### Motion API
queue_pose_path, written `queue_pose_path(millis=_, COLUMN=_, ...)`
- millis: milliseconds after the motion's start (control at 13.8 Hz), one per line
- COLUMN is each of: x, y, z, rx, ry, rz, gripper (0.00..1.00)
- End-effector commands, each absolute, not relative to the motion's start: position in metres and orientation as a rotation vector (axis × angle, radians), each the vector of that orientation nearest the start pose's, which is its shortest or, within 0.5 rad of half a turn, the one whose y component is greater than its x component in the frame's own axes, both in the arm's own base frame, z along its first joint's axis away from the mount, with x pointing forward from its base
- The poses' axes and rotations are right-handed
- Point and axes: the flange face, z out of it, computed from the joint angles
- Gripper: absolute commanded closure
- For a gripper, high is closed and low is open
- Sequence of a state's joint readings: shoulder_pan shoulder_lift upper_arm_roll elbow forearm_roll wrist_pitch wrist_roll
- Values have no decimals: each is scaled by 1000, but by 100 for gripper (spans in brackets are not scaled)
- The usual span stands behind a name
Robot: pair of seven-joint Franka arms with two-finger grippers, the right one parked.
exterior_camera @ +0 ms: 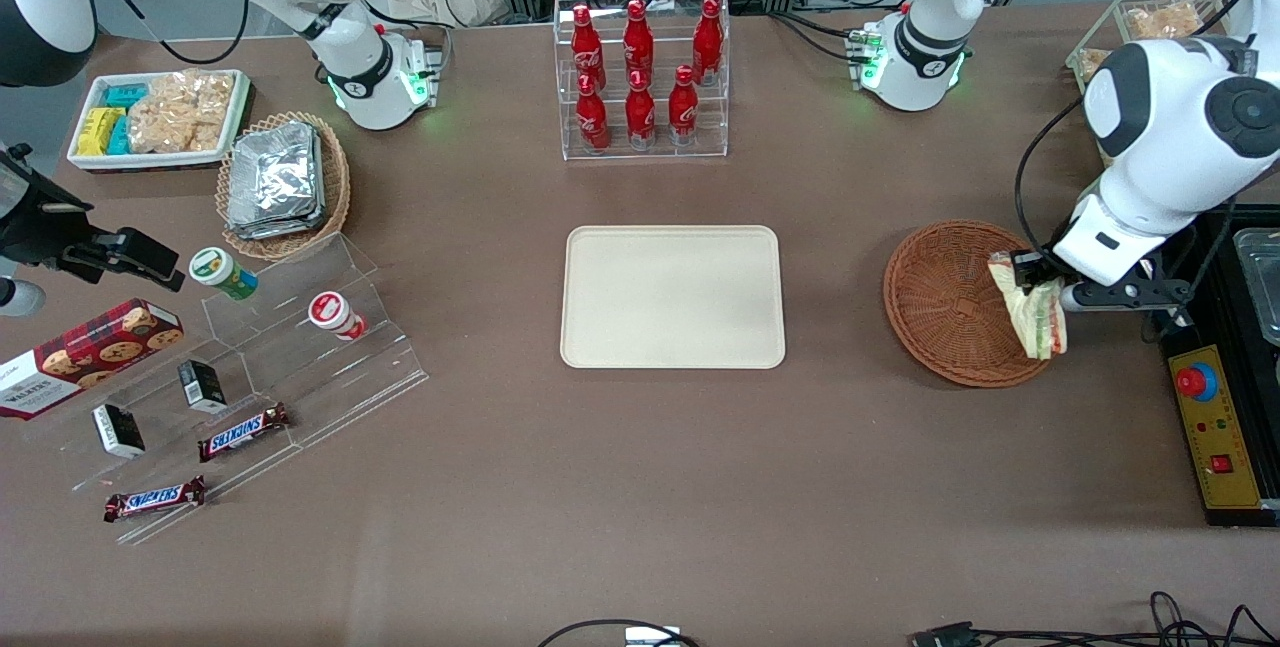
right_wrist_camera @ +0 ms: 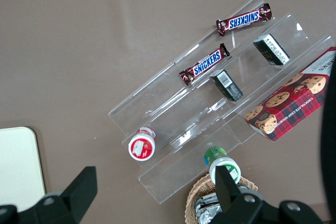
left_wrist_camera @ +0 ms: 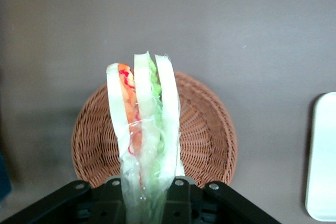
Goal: Place sandwich from basket to tray
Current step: 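Lift the sandwich out of the basket and carry it to the tray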
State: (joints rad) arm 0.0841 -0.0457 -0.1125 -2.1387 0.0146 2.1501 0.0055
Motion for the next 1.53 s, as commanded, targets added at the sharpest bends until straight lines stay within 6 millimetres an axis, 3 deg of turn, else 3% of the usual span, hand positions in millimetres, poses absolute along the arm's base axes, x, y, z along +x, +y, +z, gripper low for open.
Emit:
queue_pose_path(millis=0, x=547, y=-47, z=446, rx=-3113, ry=234, rz=-110, gripper=82)
queue_pose_path(millis=218, x=545, y=-96, z=450, rx=-3101, ry=369, rz=-126, gripper=81)
queue_pose_path(millis=436, x=545, y=-132, z=444, rx=-3105, ry=430, rz=-92, gripper=81)
queue_pose_path(millis=582, x=543, y=-157, z=439, rx=-3119, ry=393, rz=-83, gripper=82)
queue_pose_path(millis=800, x=532, y=-213, z=438, rx=-3129, ry=442, rz=-81, gripper=84)
queue_pose_path(millis=1309, x=508, y=-325, z=385, rx=-3133, ry=406, rz=16, gripper=84)
queue_pose_path(millis=1455, x=508, y=-341, z=365, rx=-3130, ry=394, rz=57, gripper=84)
